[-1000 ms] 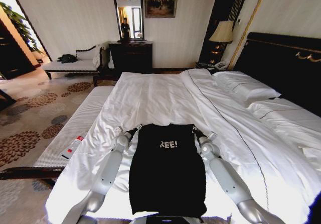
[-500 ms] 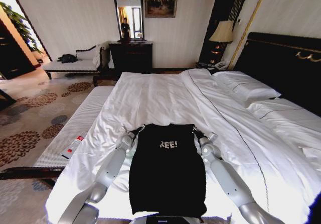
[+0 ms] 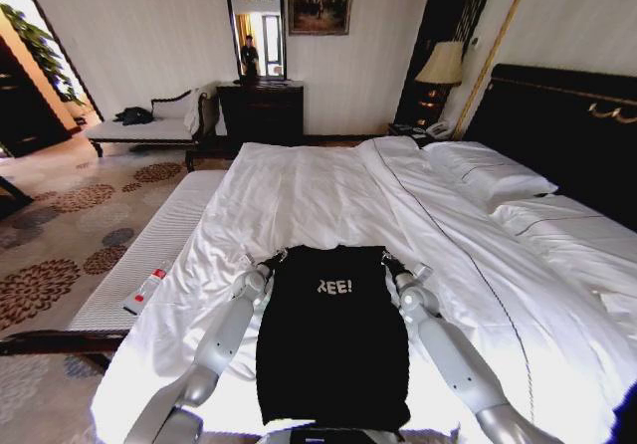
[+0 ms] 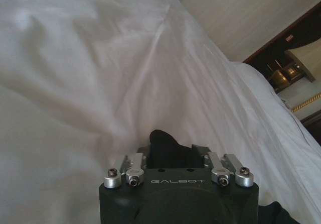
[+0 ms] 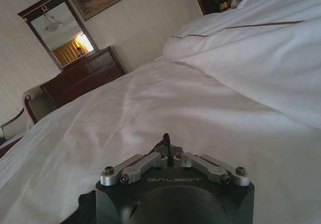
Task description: Fold the clothes on the bed.
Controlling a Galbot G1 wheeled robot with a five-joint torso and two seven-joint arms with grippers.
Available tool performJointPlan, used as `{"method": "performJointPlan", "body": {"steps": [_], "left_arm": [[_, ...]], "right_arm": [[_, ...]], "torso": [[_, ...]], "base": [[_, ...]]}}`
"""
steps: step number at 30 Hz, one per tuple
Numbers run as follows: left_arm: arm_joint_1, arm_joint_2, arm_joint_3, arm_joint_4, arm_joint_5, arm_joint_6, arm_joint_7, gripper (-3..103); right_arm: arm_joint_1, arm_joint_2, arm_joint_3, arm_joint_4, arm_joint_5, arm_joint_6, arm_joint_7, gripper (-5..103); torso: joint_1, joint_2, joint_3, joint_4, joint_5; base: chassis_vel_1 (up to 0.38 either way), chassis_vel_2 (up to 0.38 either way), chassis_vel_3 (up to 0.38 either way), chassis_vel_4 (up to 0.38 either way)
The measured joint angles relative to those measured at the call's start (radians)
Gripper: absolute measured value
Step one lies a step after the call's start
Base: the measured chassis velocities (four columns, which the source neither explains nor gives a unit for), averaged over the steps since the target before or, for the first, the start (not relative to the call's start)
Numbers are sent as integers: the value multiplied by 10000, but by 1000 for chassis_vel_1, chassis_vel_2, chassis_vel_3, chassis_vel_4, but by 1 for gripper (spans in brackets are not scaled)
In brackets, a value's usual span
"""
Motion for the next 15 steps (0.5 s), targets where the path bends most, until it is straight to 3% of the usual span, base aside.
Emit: {"method": "performJointPlan", "body": {"steps": [1,3,6,8,10,15], "left_arm": [[-16,-7,0,30,79,-4,33,41],[-23,-17,-1,52,139,-13,61,41],[-29,-35,-17,92,272,-53,159,24],[-30,-33,-18,93,287,-62,176,24],[-55,55,0,-2,308,-88,219,7],[-101,326,-23,-457,113,-112,169,2]], "right_arm": [[-25,-18,26,26,2,-1,0,0],[-48,-33,50,49,4,-1,1,0],[-109,-81,106,87,6,0,9,0],[-114,-89,112,93,7,0,12,0],[-110,-96,119,137,23,2,54,0],[-8,-105,-15,368,184,35,173,0]], "torso": [[0,0,0,0,0],[0,0,0,0,1],[0,0,0,1,0],[0,1,0,1,0],[0,1,0,0,0],[0,1,1,0,-1]], "base": [[0,0,0,0],[0,0,0,0],[0,0,0,0],[0,0,0,0],[0,0,0,0],[0,0,0,0]]}}
